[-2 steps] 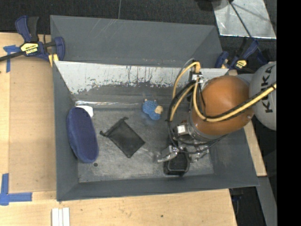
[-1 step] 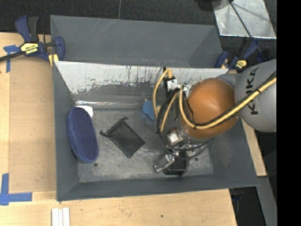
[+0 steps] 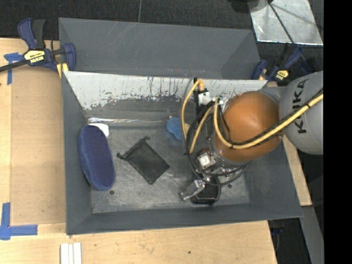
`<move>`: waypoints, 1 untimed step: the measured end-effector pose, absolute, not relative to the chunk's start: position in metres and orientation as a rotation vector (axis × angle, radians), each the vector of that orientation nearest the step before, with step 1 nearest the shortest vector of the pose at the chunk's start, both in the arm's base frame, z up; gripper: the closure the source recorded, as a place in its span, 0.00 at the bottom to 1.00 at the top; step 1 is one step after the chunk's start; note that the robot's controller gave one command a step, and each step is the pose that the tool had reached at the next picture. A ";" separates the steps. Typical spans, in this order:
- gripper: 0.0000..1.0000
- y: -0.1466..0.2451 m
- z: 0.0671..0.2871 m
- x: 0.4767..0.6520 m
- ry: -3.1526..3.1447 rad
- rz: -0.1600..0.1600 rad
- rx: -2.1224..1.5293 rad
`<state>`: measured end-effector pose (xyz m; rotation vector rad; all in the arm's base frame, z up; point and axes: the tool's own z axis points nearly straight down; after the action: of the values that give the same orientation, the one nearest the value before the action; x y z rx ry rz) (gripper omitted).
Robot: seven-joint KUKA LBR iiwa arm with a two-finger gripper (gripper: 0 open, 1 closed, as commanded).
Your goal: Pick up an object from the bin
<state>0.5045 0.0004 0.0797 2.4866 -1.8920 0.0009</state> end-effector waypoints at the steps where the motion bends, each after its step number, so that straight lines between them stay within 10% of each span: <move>1: 1.00 0.001 0.081 0.505 -1.892 0.003 2.487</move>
Offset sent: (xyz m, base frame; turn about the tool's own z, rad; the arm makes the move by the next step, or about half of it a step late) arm 0.0000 0.0000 0.0000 0.0000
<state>0.5054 0.0007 0.0806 2.4866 -1.8925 0.0032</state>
